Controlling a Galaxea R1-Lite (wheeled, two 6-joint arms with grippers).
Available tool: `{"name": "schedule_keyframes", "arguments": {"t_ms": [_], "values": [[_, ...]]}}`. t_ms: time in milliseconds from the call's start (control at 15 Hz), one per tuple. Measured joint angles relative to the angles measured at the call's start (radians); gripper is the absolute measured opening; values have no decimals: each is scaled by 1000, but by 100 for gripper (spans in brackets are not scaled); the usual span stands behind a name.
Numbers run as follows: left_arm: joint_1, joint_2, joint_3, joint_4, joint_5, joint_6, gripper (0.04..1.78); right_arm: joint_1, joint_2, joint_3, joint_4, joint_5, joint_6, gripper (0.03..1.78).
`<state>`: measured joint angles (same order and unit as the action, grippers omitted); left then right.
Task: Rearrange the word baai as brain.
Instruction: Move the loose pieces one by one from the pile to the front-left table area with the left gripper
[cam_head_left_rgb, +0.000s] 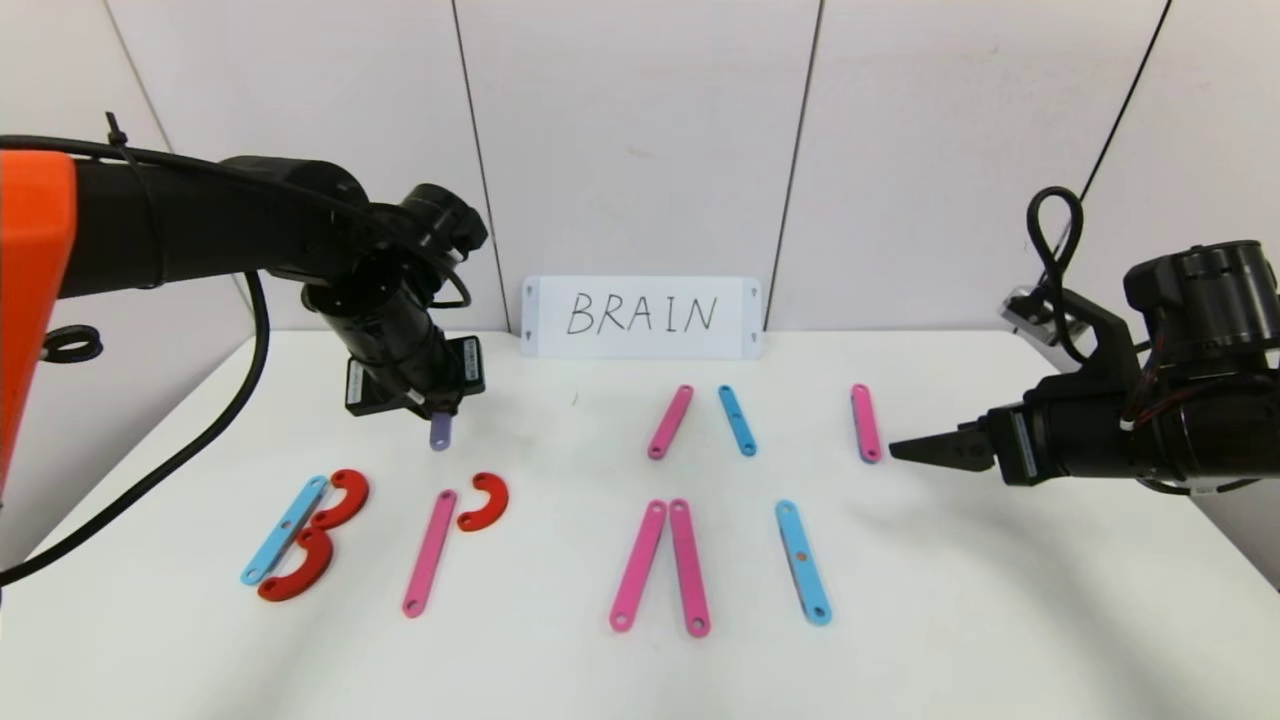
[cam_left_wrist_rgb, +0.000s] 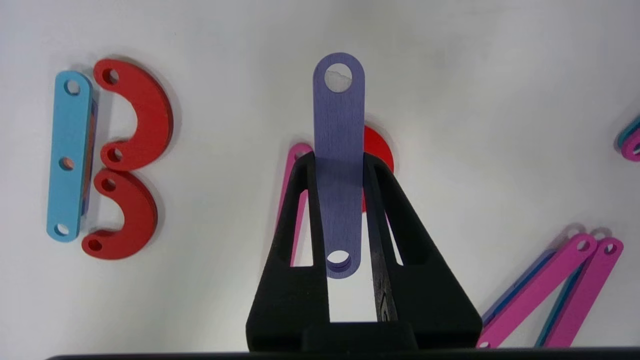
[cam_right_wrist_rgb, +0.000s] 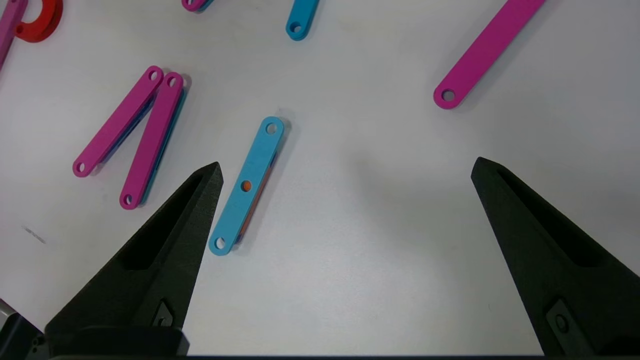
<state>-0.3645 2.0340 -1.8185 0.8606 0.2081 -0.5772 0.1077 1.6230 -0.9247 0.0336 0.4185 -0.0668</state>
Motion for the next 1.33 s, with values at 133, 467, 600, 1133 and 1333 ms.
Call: {"name": "schedule_keyframes", "arguments": {"t_ms": [133,467,600,1133,1333], "values": [[-27,-35,63,-6,4,-34,28,0,1,0,0,0,0,174],[-74,-86,262,-139,27,-91,28,0,1,0,0,0,0,174],[-107,-97,341,-199,56,-140,28,0,1,0,0,0,0,174],[-206,-105,500,-262,134,-270,28,0,1,0,0,0,0,174],[-208,-100,549,-337,147,-289,28,0,1,0,0,0,0,174]]}}
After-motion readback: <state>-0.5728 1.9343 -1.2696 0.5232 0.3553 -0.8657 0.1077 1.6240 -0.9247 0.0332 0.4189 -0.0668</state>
